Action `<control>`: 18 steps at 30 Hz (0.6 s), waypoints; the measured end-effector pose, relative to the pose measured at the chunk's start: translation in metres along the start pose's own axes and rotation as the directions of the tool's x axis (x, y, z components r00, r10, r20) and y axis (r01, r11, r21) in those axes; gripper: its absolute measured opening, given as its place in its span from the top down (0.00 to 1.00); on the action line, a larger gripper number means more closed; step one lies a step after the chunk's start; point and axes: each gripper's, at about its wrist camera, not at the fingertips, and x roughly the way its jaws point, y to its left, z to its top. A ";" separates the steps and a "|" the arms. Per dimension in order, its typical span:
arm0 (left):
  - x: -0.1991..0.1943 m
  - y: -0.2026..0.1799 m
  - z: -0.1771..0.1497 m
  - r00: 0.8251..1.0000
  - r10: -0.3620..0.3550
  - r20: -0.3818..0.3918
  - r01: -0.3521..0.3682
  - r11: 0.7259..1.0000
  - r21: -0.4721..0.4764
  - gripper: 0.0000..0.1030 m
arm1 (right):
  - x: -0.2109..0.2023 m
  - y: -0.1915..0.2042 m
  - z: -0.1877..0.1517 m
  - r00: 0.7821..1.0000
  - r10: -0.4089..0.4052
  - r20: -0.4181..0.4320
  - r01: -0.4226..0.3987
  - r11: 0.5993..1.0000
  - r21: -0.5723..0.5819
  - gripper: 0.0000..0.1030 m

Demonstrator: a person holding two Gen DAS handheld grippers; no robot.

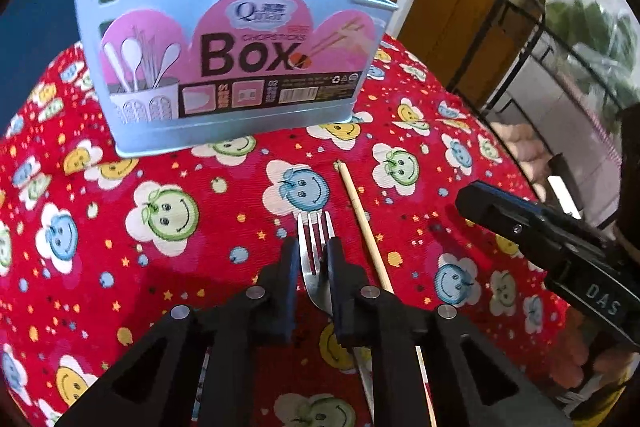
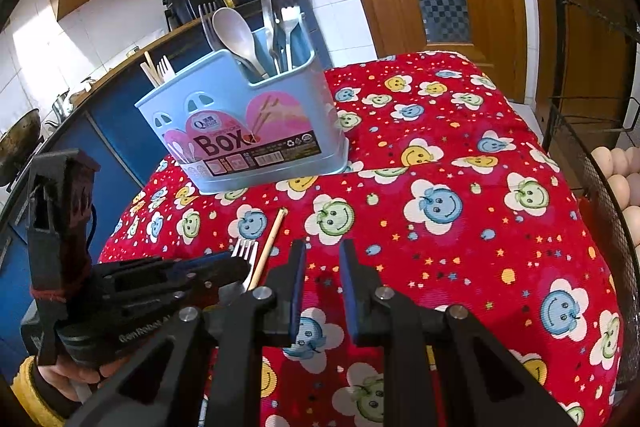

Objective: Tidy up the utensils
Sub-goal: 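Grasp the silver fork with the left tool while the right tool grasps the wooden chopstick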

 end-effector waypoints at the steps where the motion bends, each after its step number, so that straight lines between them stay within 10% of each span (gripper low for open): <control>1: 0.000 -0.001 0.001 1.000 0.002 0.002 -0.002 1.000 0.002 0.86 | 0.000 0.000 0.000 1.000 0.000 0.000 0.000 1.000 -0.002 0.81; 18: -0.019 0.017 -0.001 0.998 -0.019 0.068 0.025 0.996 -0.091 0.98 | 0.000 0.007 0.003 1.000 0.018 -0.016 -0.018 1.000 -0.014 0.81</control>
